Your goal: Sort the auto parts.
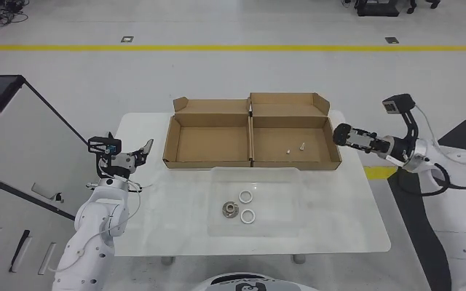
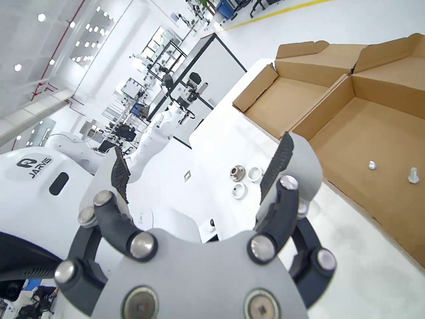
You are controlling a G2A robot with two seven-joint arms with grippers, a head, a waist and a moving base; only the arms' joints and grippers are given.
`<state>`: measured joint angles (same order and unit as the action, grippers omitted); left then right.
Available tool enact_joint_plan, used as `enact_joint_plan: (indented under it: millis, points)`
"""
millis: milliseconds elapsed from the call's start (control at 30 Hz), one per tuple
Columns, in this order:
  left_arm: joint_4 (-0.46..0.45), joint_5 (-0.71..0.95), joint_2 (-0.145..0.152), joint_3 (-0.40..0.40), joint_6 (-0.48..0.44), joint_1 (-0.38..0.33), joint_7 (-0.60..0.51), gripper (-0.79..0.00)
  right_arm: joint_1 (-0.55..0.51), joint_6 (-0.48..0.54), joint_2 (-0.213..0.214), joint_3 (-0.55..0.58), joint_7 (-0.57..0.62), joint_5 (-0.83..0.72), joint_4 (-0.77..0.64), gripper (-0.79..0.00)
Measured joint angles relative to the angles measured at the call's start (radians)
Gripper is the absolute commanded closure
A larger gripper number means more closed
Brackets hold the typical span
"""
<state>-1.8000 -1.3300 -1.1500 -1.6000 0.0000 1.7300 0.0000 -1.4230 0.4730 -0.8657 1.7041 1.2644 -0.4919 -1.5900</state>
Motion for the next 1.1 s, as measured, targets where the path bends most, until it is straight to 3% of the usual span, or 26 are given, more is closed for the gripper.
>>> enact_joint_plan:
  millis: [267,567,700,933,1100]
  points:
    - [0.000,0.000,0.000,0.000,0.000,0.000,0.000,-0.785,-0.046,0.018,0.004,0.054,0.065,-0.149,0.019,-0.785]
    - [-0.001,-0.001,0.000,0.000,-0.001,0.000,0.000,-0.785,-0.046,0.017,0.004,0.054,0.065,-0.150,0.019,-0.785]
    - [-0.056,-0.047,0.005,-0.019,-0.046,0.000,-0.021,-0.785,-0.046,0.017,0.004,0.054,0.065,-0.150,0.019,-0.785]
    - [-0.272,-0.145,0.026,-0.039,-0.274,-0.051,-0.364,-0.785,-0.046,0.017,0.004,0.054,0.065,-0.150,0.019,-0.785]
    - [-0.360,-0.181,0.038,0.002,-0.461,-0.145,-0.580,-0.785,-0.046,0.017,0.004,0.054,0.065,-0.150,0.019,-0.785]
